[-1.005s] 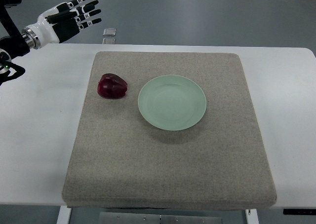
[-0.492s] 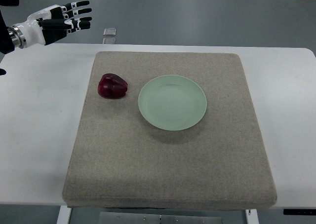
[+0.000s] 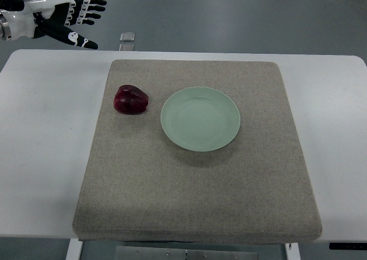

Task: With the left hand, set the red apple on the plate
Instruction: 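Lower the left hand toward the red apple and close fingers around it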

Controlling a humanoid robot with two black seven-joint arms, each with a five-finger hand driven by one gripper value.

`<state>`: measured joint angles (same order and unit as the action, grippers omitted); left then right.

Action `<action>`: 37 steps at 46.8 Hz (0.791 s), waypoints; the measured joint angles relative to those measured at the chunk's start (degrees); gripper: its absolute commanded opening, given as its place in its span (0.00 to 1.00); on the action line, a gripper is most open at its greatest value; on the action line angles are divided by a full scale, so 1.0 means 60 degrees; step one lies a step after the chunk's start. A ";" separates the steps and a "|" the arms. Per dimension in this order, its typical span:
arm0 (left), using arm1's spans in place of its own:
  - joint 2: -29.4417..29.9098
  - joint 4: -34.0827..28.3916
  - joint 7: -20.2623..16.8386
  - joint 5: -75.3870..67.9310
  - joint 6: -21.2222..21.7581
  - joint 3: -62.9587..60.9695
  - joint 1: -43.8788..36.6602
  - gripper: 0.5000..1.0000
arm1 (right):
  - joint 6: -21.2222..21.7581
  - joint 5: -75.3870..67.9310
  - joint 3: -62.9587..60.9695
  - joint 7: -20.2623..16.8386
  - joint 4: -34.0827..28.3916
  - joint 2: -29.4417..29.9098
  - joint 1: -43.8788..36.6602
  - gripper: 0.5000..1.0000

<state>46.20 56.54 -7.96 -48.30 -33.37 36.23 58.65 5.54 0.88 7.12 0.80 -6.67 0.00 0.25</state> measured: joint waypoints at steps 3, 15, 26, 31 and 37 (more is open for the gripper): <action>0.0214 0.0503 -0.0035 -0.0525 -0.0003 -0.0001 -0.0027 0.99 | -0.0002 0.0000 0.0001 -0.0002 0.0000 0.0000 0.0004 0.93; 0.0323 0.1475 -0.0210 -0.3397 0.0052 0.0010 -0.0121 0.99 | 0.0000 0.0000 0.0001 -0.0003 0.0003 0.0000 0.0004 0.93; 0.0171 0.1916 -0.0245 -0.4956 0.0080 -0.0087 -0.0275 0.99 | 0.0000 0.0000 0.0000 -0.0002 0.0000 0.0000 0.0003 0.93; -0.0162 0.1934 -0.0245 -0.5826 0.0255 -0.0118 -0.0525 0.99 | 0.0000 0.0000 0.0000 -0.0002 -0.0001 0.0000 0.0003 0.93; -0.0569 0.1844 -0.0234 -0.6114 0.0751 -0.0158 -0.0788 0.99 | 0.0000 0.0000 0.0000 -0.0002 -0.0001 0.0000 0.0003 0.93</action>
<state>42.79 67.61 -9.36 -84.99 -28.87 35.28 53.92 5.54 0.88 7.12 0.79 -6.68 0.00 0.27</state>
